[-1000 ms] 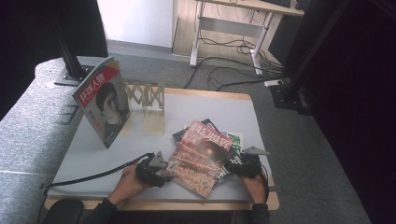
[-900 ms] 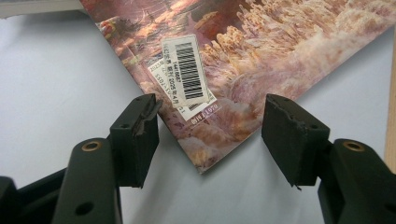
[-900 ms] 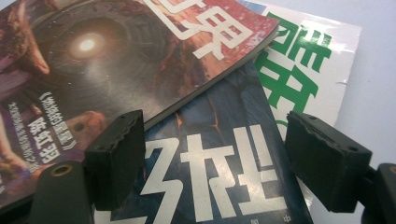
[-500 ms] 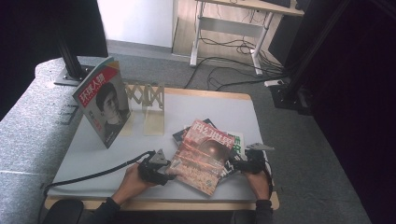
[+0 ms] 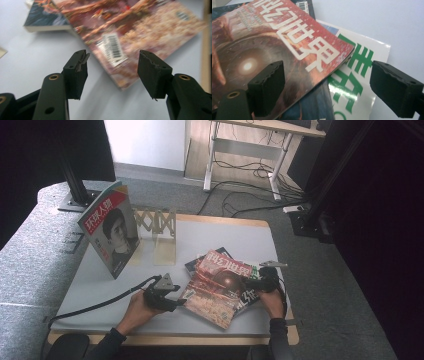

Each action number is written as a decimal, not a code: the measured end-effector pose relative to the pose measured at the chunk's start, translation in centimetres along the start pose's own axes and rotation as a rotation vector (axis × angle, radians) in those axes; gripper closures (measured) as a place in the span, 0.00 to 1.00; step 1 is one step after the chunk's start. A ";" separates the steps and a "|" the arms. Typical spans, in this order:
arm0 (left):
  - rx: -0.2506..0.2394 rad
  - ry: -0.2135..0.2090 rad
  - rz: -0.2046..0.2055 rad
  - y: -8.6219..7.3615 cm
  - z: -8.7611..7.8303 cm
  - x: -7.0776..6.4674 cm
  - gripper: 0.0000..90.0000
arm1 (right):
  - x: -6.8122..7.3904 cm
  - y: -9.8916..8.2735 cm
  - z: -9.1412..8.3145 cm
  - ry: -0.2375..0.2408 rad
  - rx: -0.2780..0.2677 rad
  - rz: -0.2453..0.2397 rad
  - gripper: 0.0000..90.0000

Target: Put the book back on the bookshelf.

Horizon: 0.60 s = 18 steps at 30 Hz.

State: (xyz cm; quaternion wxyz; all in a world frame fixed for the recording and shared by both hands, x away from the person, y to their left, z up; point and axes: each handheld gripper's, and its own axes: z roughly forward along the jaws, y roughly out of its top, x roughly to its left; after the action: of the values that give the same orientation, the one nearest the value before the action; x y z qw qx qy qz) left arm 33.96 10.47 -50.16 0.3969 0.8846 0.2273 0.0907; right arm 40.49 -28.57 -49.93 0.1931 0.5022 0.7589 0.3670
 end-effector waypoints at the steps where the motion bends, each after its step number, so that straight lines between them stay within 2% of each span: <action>1: 0.010 0.005 0.002 -0.1 0.2 0.0 0.46 | -0.1 0.1 0.2 -0.004 0.004 0.000 0.14; 4: 0.018 0.003 -0.012 -0.3 0.7 0.0 0.45 | -0.4 0.3 0.6 -0.008 0.012 0.000 0.14; 9: 0.047 0.012 -0.005 -0.9 1.6 0.1 0.45 | -0.6 0.0 0.8 -0.003 0.012 0.006 0.14; 16: 0.010 -0.015 -0.046 -1.5 1.7 0.5 0.44 | -0.9 -0.1 1.1 0.040 0.002 0.022 0.13; 18: 0.009 -0.012 -0.043 -1.6 1.7 0.5 0.44 | -0.9 0.1 1.4 0.062 0.003 0.030 0.11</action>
State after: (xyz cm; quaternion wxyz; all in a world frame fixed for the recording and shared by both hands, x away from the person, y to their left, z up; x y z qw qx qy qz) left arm 34.45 10.51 -52.44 0.3962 0.8818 0.2442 0.0760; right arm 41.81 -28.82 -50.87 0.1633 0.5024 0.7572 0.3841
